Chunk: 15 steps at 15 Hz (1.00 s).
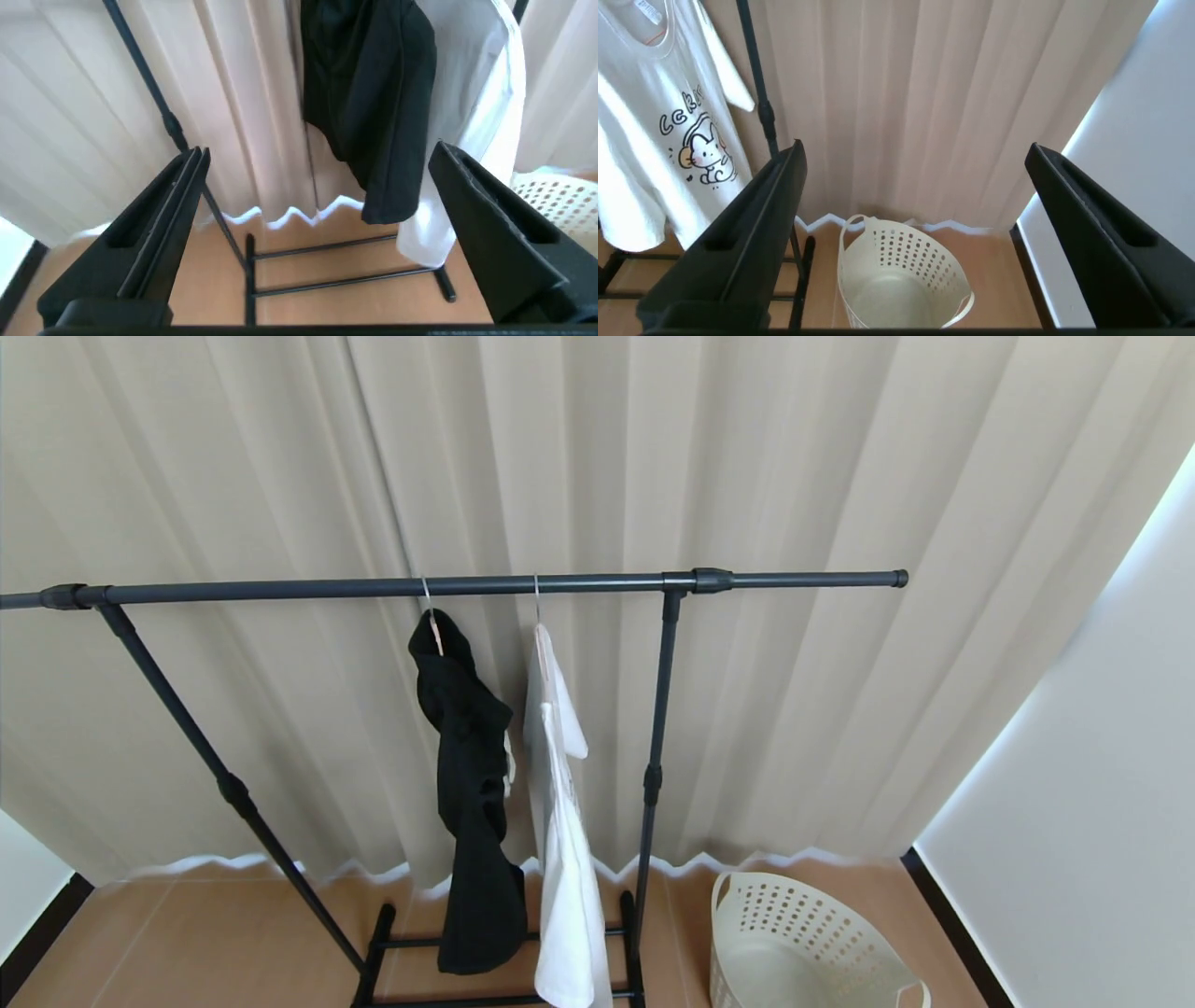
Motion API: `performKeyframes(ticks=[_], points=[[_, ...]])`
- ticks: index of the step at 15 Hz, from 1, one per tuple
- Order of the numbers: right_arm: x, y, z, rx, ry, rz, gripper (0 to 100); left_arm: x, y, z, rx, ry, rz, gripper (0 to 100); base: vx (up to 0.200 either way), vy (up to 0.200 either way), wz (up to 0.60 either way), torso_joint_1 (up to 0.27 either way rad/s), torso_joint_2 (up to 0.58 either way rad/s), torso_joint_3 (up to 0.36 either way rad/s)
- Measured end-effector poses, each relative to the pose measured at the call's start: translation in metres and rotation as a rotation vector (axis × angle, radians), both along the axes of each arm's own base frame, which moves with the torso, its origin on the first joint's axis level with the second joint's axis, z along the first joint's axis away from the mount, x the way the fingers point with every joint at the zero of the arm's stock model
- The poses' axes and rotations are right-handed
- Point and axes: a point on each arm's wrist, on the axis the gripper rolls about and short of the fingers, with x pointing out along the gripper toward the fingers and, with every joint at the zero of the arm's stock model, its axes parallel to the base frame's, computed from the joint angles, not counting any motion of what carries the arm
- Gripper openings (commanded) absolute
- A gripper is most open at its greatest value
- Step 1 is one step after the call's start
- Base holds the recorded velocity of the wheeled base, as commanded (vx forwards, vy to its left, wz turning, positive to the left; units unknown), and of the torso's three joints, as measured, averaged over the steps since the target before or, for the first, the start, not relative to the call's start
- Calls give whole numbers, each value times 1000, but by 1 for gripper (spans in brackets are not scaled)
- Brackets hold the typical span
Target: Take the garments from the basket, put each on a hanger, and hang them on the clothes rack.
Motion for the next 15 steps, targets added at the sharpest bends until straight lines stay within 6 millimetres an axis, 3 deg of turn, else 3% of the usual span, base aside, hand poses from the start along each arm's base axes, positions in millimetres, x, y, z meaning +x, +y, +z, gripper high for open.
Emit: performKeyframes(ticks=[5,8,15], points=[[0,0,0,1,-1,2,100,1,0,-2,-69,6,8,100,0,0,0,0,0,0],[0,0,0,1,-1,2,100,1,-1,-2,55,5,-33,100,0,0,0,0,0,0],[0,0,0,5,-2,17,100,0,-2,-1,-63,6,-67,100,0,0,0,0,0,0]])
